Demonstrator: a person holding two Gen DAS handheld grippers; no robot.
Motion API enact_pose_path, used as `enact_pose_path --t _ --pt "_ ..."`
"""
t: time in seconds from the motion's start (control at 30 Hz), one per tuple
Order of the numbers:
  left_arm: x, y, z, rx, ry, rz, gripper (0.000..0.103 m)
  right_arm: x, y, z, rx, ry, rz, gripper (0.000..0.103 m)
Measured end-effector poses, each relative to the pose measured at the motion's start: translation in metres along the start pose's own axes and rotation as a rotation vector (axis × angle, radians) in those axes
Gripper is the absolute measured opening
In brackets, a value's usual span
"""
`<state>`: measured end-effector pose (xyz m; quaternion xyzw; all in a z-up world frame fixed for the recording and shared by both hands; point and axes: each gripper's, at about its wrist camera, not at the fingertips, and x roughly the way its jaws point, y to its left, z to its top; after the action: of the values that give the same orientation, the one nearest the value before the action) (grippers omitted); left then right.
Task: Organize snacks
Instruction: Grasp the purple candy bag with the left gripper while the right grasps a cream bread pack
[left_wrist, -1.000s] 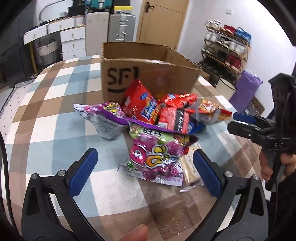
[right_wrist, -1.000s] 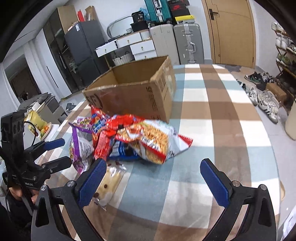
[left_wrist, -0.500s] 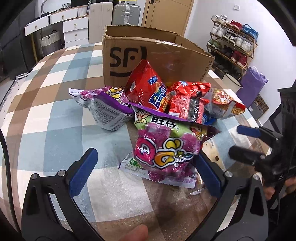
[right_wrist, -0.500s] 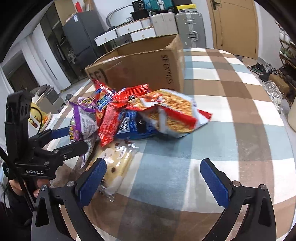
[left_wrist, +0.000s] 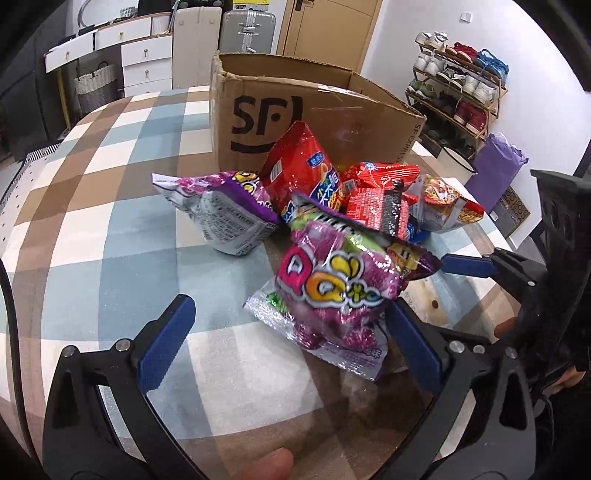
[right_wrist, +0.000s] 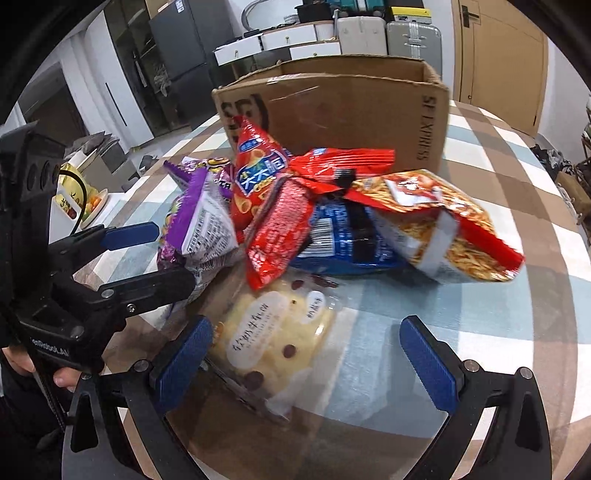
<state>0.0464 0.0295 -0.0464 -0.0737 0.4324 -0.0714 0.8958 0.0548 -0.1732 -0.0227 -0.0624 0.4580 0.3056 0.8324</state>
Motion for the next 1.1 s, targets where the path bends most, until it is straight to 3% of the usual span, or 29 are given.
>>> enact_pose_path --t 0.27,0.6,0.67,0.7,0.73,0.87,0.97,1.1 --pt "0.002 0.004 -0.003 0.003 0.015 -0.005 0.102 0.013 0.017 0.006 -0.075 0.023 -0.078 0.103" --pt "0.018 -0.014 0.005 0.071 0.032 0.006 0.102 0.003 -0.005 -0.005 -0.079 0.021 -0.094 0.102" --pt "0.02 -0.015 0.006 0.07 0.027 0.002 0.098 0.002 -0.007 -0.007 -0.085 0.019 -0.098 0.1" --pt "0.02 -0.015 0.006 0.071 0.029 -0.006 0.09 0.002 -0.007 -0.007 -0.09 0.015 -0.103 0.098" --pt "0.022 -0.016 0.007 0.075 0.036 -0.016 0.085 0.002 -0.007 -0.007 -0.093 0.011 -0.11 0.095" --pt "0.019 -0.021 0.005 0.109 0.014 0.0 0.082 0.002 -0.007 -0.008 -0.101 -0.002 -0.123 0.076" --pt "0.016 -0.022 0.003 0.104 0.005 -0.008 0.081 -0.002 -0.006 -0.008 -0.104 -0.014 -0.085 0.059" --pt "0.009 -0.02 -0.001 0.085 -0.022 -0.025 0.078 -0.007 -0.01 -0.01 -0.092 -0.025 -0.059 0.058"
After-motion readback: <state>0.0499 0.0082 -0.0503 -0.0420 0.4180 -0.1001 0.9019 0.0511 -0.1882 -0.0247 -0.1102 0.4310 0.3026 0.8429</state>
